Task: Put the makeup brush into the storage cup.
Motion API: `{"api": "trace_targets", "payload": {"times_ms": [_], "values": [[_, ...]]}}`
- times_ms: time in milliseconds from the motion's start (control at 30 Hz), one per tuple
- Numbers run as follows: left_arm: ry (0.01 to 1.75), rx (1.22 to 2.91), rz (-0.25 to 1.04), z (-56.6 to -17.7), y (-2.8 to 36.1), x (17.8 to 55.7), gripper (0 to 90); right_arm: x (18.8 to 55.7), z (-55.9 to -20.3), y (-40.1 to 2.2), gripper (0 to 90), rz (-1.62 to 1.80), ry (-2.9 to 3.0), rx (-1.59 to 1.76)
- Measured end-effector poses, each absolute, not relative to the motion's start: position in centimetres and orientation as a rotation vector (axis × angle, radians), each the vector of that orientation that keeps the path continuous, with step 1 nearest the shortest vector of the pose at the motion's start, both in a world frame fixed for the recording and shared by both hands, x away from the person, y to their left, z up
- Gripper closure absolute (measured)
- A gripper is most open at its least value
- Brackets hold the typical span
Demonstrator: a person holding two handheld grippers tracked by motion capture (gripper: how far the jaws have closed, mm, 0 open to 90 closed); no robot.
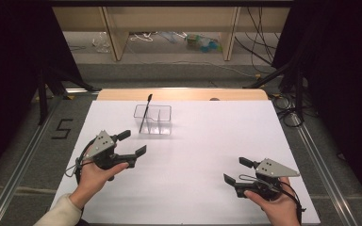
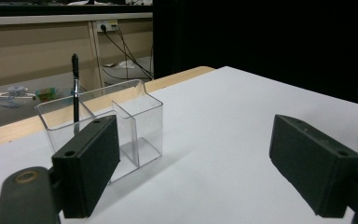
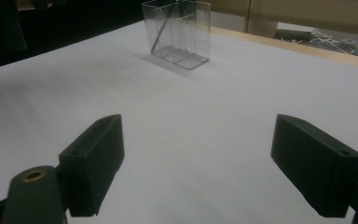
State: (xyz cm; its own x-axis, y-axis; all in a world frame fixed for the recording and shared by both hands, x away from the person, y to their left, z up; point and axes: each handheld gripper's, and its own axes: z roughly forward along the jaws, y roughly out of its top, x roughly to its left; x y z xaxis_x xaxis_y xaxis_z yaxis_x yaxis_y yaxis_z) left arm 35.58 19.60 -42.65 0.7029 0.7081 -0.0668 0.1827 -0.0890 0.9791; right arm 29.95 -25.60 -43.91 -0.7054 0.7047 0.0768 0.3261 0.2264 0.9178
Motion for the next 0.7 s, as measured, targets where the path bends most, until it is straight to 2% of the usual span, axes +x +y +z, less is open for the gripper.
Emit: {"api": "trace_targets", "payload": {"times_ms": [300,700], "values": [[0.721,1.638,0.481,-42.8,19.6,33.7,16.1,29.9,-43.9,-25.6,18.3,1.47,2.155,0.955],[0.703,1.659,0.503,-43.3,20.5,32.3,16.0,30.0,-43.9,-25.6,18.3,1.468,2.156,0.954]]}}
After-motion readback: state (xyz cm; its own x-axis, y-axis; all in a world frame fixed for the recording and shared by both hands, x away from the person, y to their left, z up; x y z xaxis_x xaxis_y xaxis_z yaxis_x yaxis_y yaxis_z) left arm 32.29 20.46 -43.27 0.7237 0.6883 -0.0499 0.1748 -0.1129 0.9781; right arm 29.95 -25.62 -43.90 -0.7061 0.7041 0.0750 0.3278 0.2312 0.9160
